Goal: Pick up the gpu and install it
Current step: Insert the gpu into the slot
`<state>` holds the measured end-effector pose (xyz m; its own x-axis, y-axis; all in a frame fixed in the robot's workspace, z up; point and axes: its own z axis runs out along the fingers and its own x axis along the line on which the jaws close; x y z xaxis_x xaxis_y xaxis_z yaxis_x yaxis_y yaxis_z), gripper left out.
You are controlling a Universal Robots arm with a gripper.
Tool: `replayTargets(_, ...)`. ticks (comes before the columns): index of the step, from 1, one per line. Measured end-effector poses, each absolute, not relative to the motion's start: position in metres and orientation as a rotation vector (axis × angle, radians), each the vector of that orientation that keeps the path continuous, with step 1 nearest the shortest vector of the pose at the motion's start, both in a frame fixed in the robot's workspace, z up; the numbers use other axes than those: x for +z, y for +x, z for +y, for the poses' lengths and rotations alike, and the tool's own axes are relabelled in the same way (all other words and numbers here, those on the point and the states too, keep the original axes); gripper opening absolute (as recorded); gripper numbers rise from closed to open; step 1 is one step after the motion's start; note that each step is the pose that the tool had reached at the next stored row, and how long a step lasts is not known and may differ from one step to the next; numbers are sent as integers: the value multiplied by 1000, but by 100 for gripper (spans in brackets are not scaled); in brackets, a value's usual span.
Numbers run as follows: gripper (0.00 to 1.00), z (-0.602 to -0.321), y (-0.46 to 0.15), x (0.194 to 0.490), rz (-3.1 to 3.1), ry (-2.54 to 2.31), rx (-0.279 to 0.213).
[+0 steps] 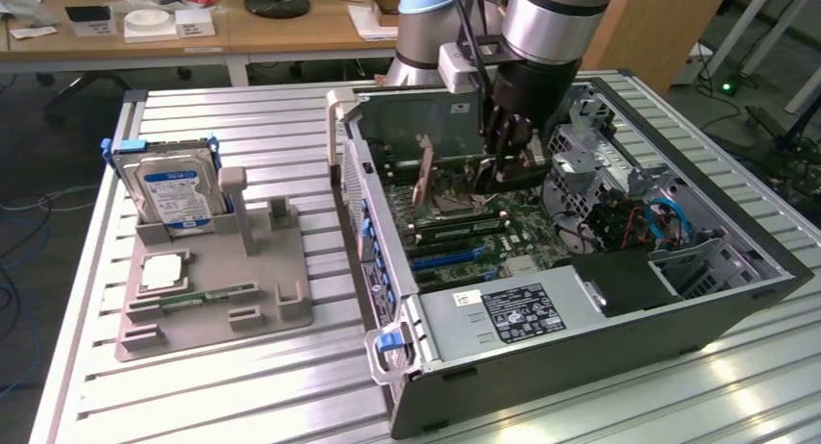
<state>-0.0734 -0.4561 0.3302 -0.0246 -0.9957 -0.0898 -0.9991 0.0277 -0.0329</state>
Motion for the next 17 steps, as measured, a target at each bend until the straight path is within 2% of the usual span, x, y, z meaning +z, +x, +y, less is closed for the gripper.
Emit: replayTargets(17, 28, -457, -74, 318, 2187, -2131, 60)
